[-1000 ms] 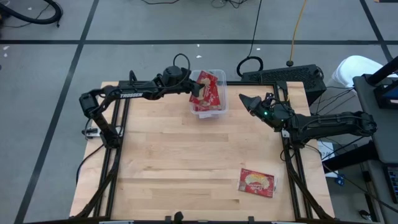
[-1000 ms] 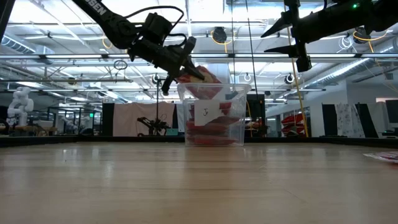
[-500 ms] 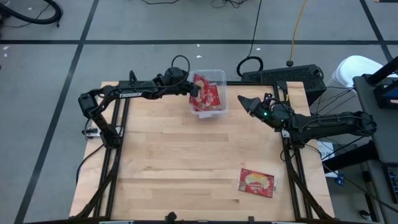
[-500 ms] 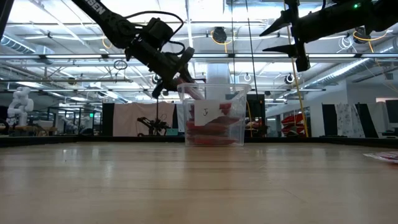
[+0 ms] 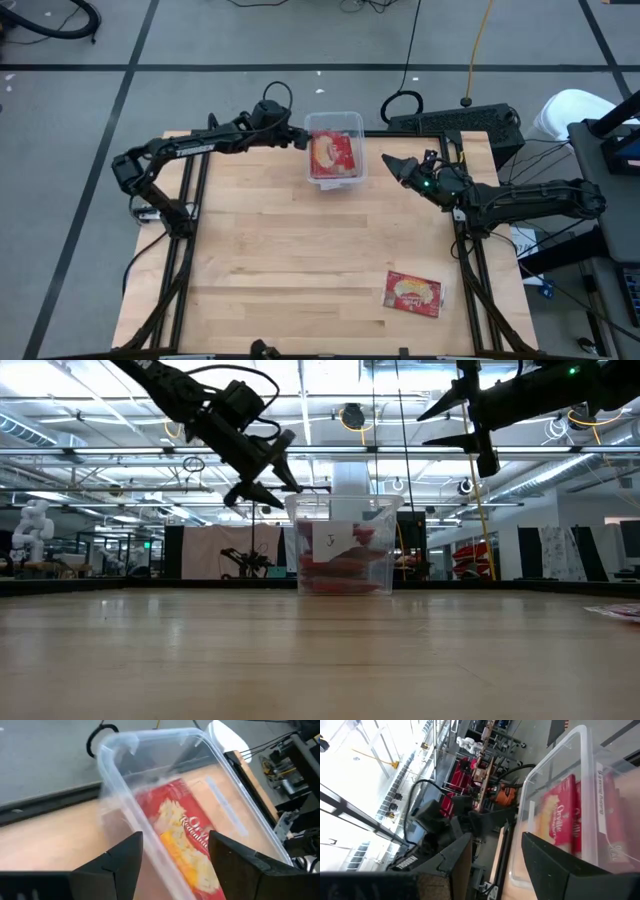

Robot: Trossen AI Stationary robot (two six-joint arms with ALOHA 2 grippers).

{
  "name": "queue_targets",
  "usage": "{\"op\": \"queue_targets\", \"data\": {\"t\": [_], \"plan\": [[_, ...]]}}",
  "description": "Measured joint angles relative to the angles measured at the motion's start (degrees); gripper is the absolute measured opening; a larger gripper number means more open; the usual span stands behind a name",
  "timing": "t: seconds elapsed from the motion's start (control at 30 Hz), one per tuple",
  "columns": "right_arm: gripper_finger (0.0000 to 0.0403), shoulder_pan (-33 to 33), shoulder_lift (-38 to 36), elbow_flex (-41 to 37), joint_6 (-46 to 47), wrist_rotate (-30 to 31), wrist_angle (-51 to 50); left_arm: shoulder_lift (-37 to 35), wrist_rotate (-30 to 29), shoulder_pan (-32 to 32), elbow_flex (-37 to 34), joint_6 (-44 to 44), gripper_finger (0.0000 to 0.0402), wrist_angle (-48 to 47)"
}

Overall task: Sort popcorn bags into baskets
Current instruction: Put the red popcorn bag into the transparent container

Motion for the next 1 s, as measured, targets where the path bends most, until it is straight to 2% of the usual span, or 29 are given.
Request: {"op": "queue_targets", "data": {"t": [0.1,0.27,0.5,0.77,1.0], "plan": [[0.0166,0.0,0.0,0.0,0.0,0.0,-0.7,-1.5,1.1,0.7,0.1,3.8,0.0223,-2.8],[0.0166,0.0,0.0,0.0,0.0,0.0,-1.4,-2.4,6.0,1.6,0.1,9.5,0.0192,-9.5],[0.0166,0.0,0.0,0.0,0.2,-1.1,-1.7,-2.3,11.6,1.4,0.0,10.7,0.0141,-12.7],[0.0166,0.2,0.0,0.0,2.7,-12.4,-5.5,-2.4,17.5,1.1,0.0,9.5,0.0118,-12.3],[0.0166,2.8,0.0,0.0,6.1,-26.4,-11.5,-5.0,20.3,-3.3,0.0,8.5,0.0118,-11.3]]}}
